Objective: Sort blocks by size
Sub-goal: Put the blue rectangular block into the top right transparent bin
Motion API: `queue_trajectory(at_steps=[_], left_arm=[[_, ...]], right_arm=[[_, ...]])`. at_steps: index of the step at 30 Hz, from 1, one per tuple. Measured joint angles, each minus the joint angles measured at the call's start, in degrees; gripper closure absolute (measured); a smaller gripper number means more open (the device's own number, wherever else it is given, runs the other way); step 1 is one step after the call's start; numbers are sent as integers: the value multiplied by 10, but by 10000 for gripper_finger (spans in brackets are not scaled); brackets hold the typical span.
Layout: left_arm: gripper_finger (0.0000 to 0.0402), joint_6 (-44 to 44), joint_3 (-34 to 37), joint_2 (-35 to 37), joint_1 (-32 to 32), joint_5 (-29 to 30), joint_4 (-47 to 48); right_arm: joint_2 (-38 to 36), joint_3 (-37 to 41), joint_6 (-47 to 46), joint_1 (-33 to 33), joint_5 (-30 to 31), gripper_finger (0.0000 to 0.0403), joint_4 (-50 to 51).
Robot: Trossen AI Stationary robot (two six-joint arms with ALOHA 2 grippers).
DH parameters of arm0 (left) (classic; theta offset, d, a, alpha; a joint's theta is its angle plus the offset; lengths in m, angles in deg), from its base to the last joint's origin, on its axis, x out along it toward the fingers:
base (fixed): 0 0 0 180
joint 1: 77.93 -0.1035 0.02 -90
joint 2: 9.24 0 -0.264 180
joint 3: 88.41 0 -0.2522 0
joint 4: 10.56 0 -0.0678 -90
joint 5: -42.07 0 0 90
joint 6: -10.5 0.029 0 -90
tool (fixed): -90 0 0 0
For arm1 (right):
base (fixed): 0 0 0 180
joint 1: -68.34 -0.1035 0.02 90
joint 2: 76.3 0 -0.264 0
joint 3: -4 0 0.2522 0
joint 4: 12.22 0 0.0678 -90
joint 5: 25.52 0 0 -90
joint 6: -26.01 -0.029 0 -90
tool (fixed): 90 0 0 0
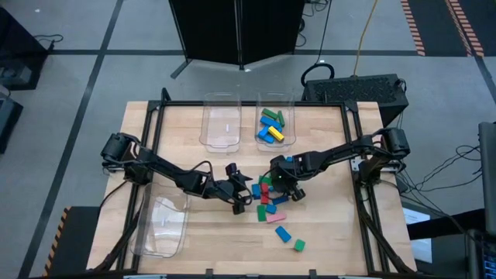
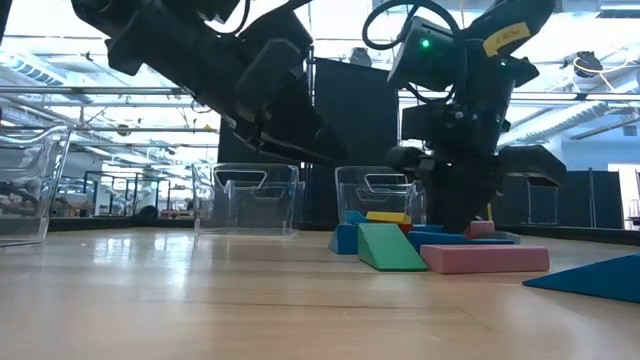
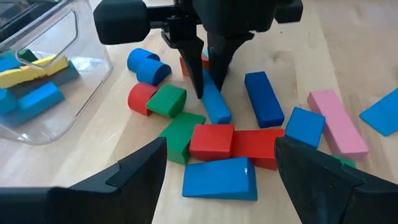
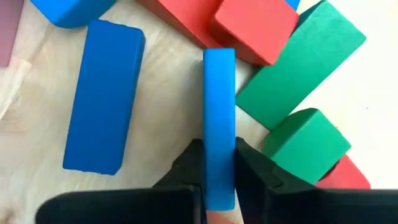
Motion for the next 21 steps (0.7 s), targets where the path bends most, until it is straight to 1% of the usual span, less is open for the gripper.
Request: queue_trajectory(at_steps=[4,8,14,21], left_arm=[[104,18,0,0,-4,0,12],[104,29,0,0,-14,-2,12],[104,50,0,4,-36,-42,13],[104,68,0,4,-66,-62,30]], right_arm=[[0,0,-23,0,12,362,1],[-15,0,-44,0,14,348,6],[-89,0,-59,7,11,356,10],[-180,0,-69,47,11,358,7]])
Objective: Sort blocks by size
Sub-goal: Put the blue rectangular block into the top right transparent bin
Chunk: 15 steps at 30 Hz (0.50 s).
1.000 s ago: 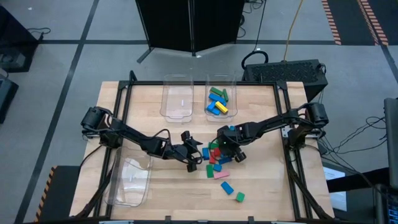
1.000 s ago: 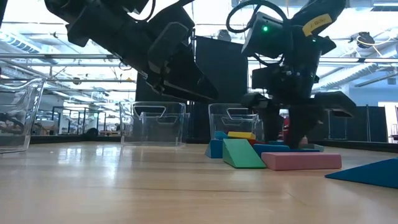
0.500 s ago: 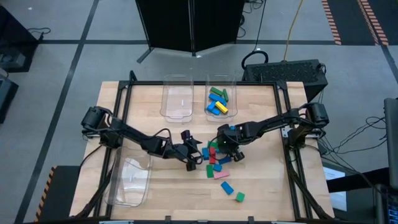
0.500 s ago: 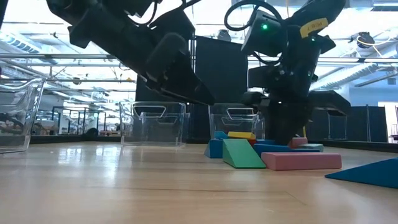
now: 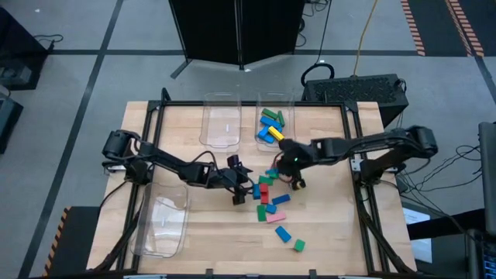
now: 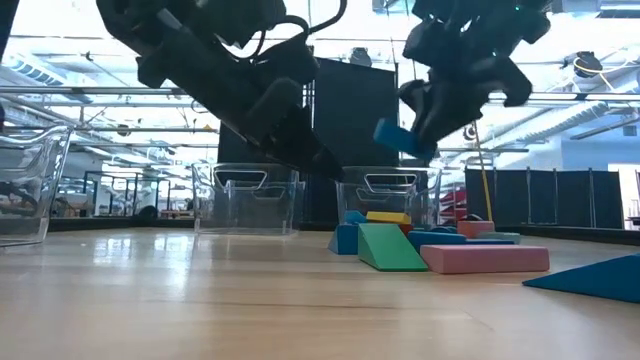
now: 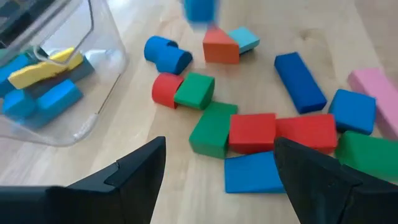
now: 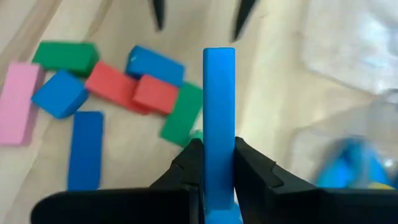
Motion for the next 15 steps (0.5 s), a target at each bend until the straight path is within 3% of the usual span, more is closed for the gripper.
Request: queue_trajectory(at_steps=[15], left_arm=[[104,48,0,0,-61,-75,9]], right_arm=[[-40,-44,0,137,-3,358,-30]])
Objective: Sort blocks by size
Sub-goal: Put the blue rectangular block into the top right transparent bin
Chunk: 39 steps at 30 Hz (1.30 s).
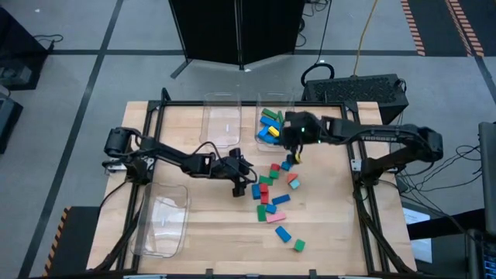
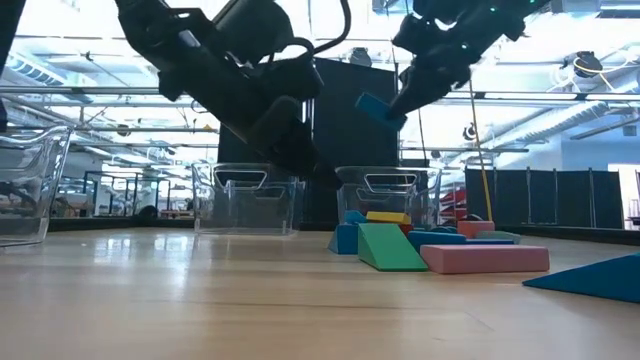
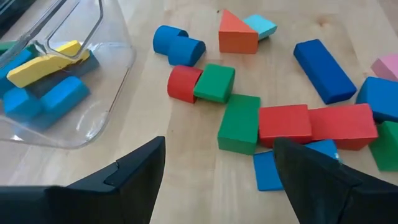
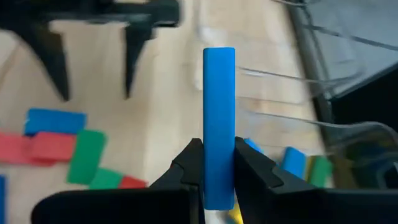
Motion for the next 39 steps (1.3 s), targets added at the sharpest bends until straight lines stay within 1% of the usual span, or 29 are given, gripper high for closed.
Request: queue_trajectory(at_steps=[2,7,15,21,26,31,36,39], left_arm=[[104,8,0,0,-7,-7,0],[104,35,0,0,-33,-33,3],[104,50,0,0,-79,-83,29],[104,62,0,0,-102,-107,28],[104,62,0,0,-106,-112,27],[104,62,0,0,-106,-112,26],[104,61,0,0,-103,-116,26],[104,52,0,0,-96,-120,26]], right_arm=[[0,-10,0,21,-3,358,1],[12,-18,0,78,-59,358,-9],[88,-21,13,140,-90,359,-19],[138,-49,28,165,-91,359,-5],[188,-94,30,185,-92,359,51],[234,-132,32,192,-105,357,85],[261,-152,38,191,-106,355,110],[263,-153,41,192,-107,354,114]])
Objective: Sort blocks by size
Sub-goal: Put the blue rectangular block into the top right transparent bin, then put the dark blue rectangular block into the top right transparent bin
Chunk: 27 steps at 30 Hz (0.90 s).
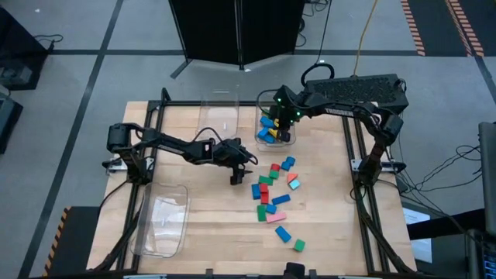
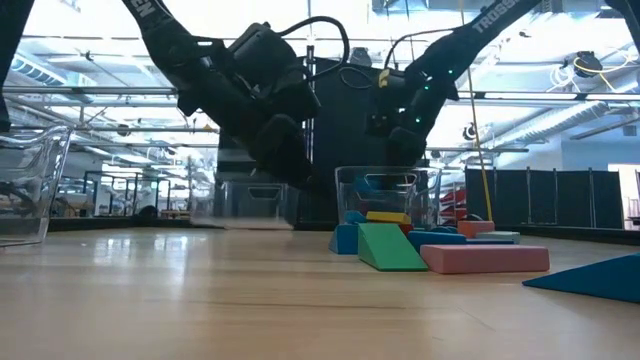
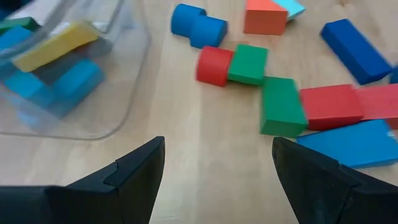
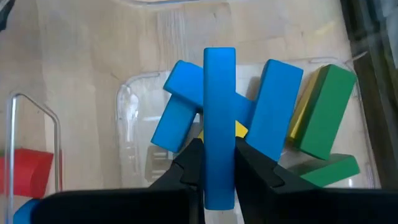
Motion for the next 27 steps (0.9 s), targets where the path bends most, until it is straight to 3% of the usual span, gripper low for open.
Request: queue_trajectory(at_steps=[6,15,21,27], left_arm=[[104,-5,0,0,14,-2,2],[104,-25,0,0,21,0,2],[104,-31,0,0,25,0,-2],[104,-33,0,0,33,0,-8]], right_arm=[[0,0,0,0,-30,328,3],[0,0,-15,0,-29,278,5],[-19,0,-30,0,-25,291,2],[-90,0,-47,-3,-26,325,9]])
